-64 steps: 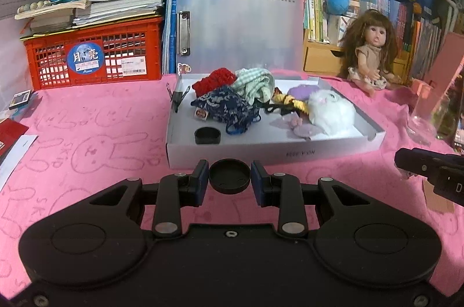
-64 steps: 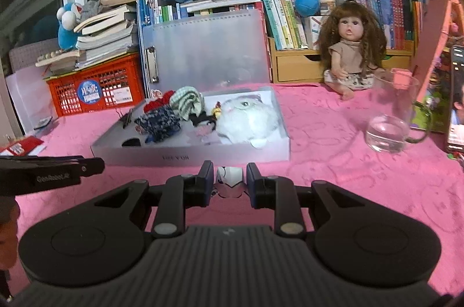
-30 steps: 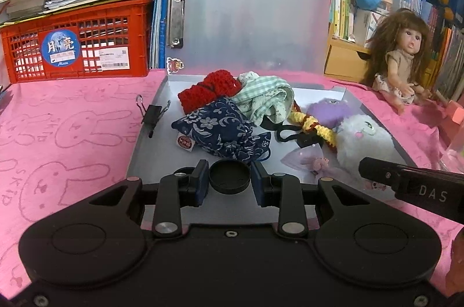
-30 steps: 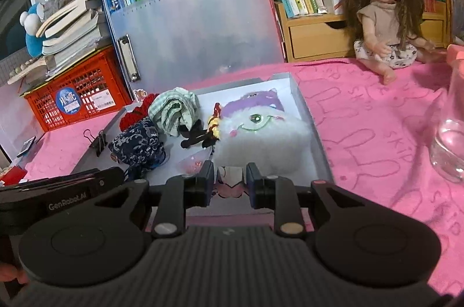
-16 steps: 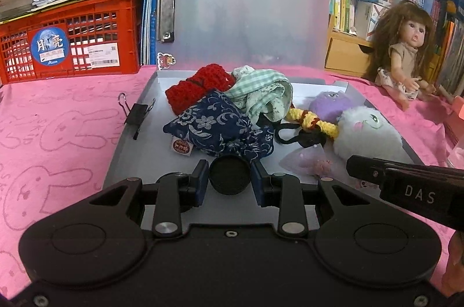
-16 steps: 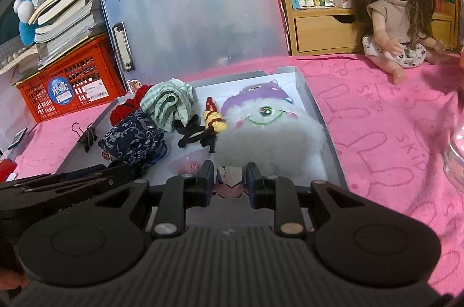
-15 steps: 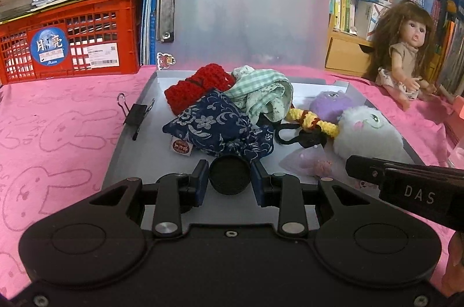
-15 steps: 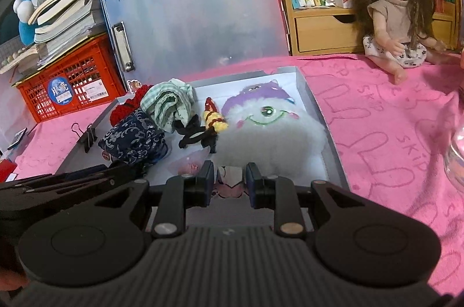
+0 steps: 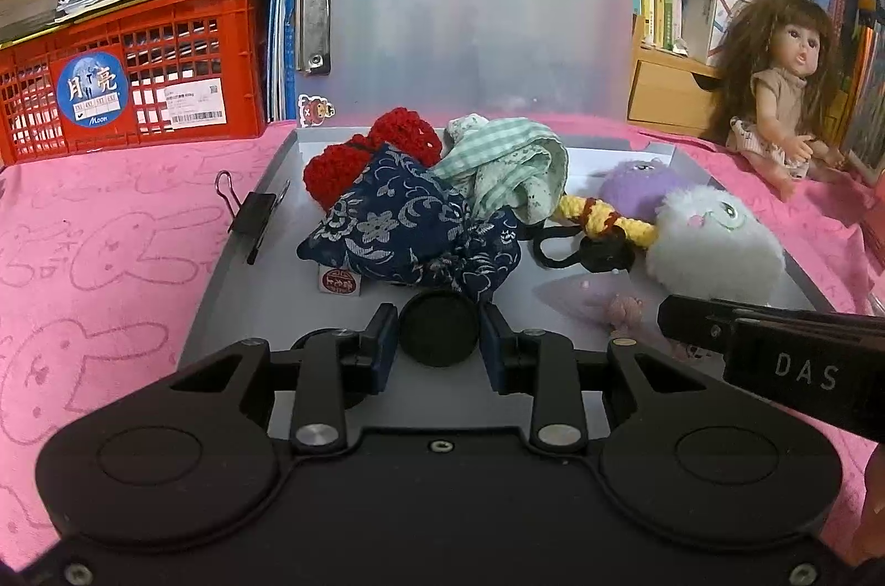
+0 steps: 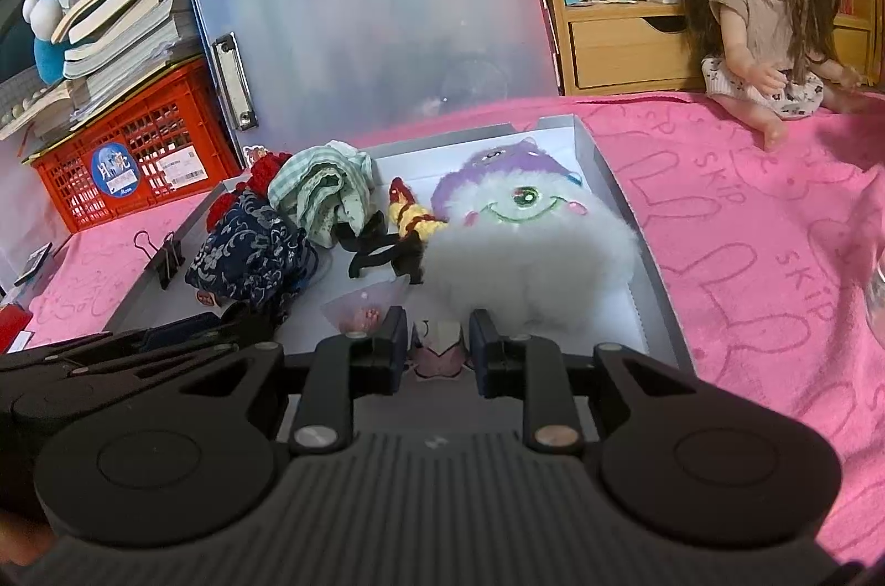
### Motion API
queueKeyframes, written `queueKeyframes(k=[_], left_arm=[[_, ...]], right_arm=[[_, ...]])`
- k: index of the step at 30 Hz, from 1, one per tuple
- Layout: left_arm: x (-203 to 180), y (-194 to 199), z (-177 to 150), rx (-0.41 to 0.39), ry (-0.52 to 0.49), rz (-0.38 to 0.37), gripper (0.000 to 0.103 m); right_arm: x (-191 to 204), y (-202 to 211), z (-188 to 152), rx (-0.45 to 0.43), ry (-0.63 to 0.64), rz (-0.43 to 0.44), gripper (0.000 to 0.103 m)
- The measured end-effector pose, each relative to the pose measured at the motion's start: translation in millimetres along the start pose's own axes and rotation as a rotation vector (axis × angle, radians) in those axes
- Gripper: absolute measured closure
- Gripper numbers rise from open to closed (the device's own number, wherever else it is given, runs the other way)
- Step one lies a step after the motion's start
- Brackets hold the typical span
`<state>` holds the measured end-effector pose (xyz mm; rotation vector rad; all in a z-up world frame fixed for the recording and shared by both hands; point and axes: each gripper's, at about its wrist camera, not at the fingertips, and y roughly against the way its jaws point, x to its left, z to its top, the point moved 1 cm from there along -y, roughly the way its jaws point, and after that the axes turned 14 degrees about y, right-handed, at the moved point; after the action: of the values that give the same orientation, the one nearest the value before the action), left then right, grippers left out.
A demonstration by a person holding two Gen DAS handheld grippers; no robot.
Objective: Organize objects
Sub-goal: 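Open both grippers to release the disc and clip into the tray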
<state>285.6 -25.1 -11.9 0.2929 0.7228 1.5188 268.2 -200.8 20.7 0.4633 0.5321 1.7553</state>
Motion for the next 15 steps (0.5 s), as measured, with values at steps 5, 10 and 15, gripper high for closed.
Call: queueKeyframes(k=[5, 10, 15], left_arm=[[0, 0, 0, 0.000, 0.000, 0.000, 0.072], [0, 2, 0, 0.006, 0.004, -0.006, 0.068], [-1, 13, 3, -0.016, -0.005, -0.016, 0.059]], right_arm=[[-1, -1, -1, 0.005, -0.006, 0.002, 0.073], [-1, 1, 0, 0.004, -0.006, -0.002, 0.070], [-2, 8, 1, -0.013, -0.010, -0.005, 0.053]])
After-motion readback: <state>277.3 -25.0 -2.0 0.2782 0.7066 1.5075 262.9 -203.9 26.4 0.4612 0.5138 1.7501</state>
